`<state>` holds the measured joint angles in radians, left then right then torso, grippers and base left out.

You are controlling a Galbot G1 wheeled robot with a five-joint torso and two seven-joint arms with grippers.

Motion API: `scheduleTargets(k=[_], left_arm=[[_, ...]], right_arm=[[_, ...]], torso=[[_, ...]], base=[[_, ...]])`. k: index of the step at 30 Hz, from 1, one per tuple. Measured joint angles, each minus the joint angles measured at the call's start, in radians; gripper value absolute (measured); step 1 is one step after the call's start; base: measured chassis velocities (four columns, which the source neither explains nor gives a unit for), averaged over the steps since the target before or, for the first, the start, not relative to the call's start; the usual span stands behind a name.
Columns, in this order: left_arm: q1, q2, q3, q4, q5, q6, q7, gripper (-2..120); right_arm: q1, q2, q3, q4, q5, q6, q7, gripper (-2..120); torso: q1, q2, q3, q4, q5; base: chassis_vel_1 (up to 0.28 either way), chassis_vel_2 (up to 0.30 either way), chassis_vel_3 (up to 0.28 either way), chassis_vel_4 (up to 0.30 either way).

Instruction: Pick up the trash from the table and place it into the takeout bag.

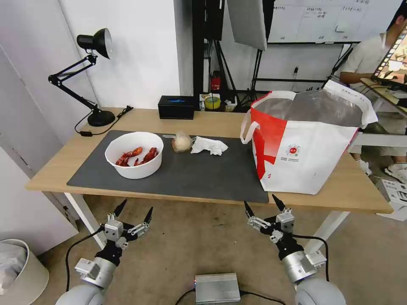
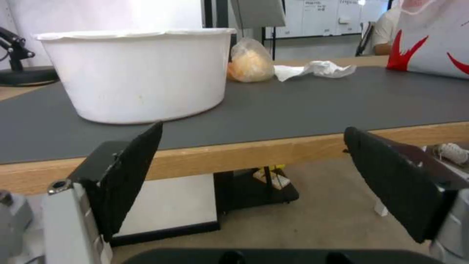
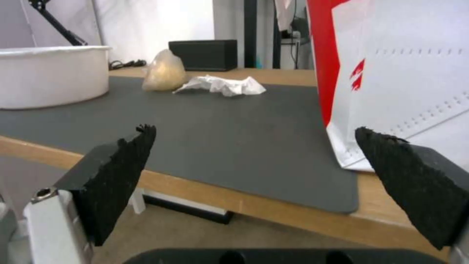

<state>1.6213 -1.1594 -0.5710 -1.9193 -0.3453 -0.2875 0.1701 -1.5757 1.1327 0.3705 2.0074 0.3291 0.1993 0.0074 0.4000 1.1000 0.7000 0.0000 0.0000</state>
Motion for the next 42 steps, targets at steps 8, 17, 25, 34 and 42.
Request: scheduleTargets(k=[8, 17, 25, 34, 42], left_arm=[[0.018, -0.010, -0.013, -0.017, 0.008, 0.000, 0.000, 100], [0.052, -0.030, -0.042, -0.052, 0.014, 0.002, 0.000, 100], [-0.015, -0.016, 0.010, -0.043, 0.022, 0.045, -0.016, 100], [0.012, -0.046, -0.014, -0.054, 0.040, 0.048, -0.019, 100], [0.033, -0.060, -0.031, -0.061, 0.042, 0.046, -0.020, 100]], right_arm=[[0.029, -0.011, -0.024, 0.034, 0.009, -0.043, 0.002, 100], [0.173, -0.031, -0.099, 0.059, 0.054, -0.153, 0.030, 100], [0.435, -0.046, -0.152, 0.020, 0.272, -0.364, 0.114, 100], [0.740, -0.026, -0.306, -0.177, 0.403, -0.476, 0.175, 100], [0.982, 0.119, -0.467, -0.426, 0.381, -0.571, 0.366, 100]], torso=[[0.000, 0.000, 0.000, 0.0000, 0.0000], [0.000, 0.000, 0.000, 0.0003, 0.0002], [0.000, 0.000, 0.000, -0.0001, 0.0002], [0.000, 0.000, 0.000, 0.0001, 0.0001], [0.000, 0.000, 0.000, 0.0001, -0.0002]], base=[[0.000, 0.000, 0.000, 0.000], [0.000, 0.000, 0.000, 0.000], [0.000, 0.000, 0.000, 0.000], [0.000, 0.000, 0.000, 0.000], [0.000, 0.000, 0.000, 0.000]])
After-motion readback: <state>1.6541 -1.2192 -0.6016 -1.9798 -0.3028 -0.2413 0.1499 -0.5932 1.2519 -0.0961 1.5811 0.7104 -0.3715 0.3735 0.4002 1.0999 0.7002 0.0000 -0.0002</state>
